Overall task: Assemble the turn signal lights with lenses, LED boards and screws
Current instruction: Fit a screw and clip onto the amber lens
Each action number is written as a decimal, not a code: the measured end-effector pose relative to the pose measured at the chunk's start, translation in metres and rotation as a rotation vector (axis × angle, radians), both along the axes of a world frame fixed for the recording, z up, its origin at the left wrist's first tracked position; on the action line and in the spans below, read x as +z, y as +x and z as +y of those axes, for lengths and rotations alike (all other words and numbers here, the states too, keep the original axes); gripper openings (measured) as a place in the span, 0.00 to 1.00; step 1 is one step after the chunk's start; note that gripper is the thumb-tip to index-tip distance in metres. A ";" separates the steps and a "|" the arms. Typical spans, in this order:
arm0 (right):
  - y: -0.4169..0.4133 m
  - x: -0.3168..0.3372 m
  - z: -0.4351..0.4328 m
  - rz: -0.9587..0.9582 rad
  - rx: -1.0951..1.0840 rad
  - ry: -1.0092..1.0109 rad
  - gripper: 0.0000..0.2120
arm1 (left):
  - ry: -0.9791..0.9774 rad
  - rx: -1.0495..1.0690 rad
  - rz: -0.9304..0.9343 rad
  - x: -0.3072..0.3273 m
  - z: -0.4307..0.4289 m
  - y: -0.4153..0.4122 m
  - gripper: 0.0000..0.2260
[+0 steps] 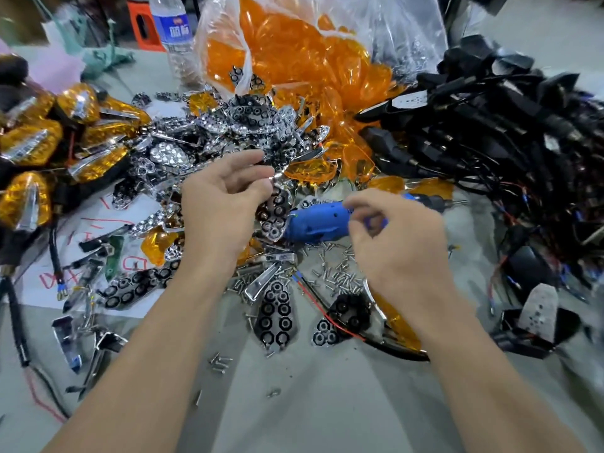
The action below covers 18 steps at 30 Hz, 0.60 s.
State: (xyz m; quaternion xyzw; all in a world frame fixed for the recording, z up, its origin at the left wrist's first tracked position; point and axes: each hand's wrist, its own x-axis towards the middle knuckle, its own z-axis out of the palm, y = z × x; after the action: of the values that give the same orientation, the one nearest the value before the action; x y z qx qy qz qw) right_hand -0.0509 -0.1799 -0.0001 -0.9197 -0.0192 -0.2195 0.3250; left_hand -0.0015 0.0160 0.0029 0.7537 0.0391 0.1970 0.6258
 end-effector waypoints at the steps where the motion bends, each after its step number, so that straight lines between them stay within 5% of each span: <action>1: 0.001 0.003 -0.007 0.006 -0.048 -0.041 0.20 | 0.059 0.022 -0.020 0.000 -0.001 -0.001 0.17; 4: 0.000 0.010 -0.030 0.144 -0.123 -0.085 0.25 | 0.207 0.179 -0.071 0.000 -0.001 -0.003 0.22; 8: -0.006 0.022 -0.044 0.176 -0.241 -0.127 0.04 | 0.389 0.168 0.027 -0.003 0.005 -0.003 0.34; 10: -0.008 0.023 -0.044 0.395 -0.173 -0.245 0.08 | 0.501 0.099 0.035 -0.005 0.003 -0.004 0.36; 13: -0.007 0.018 -0.042 0.535 -0.022 -0.200 0.07 | 0.570 0.021 0.039 -0.006 -0.003 -0.006 0.32; 18: -0.002 0.010 -0.031 0.372 0.029 -0.093 0.10 | 0.590 0.057 -0.064 -0.001 -0.009 -0.010 0.19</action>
State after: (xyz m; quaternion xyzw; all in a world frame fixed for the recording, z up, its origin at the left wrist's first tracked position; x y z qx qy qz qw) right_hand -0.0527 -0.2109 0.0103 -0.9581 0.0177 -0.0396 0.2832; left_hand -0.0118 0.0068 0.0017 0.8951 -0.0187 0.2410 0.3748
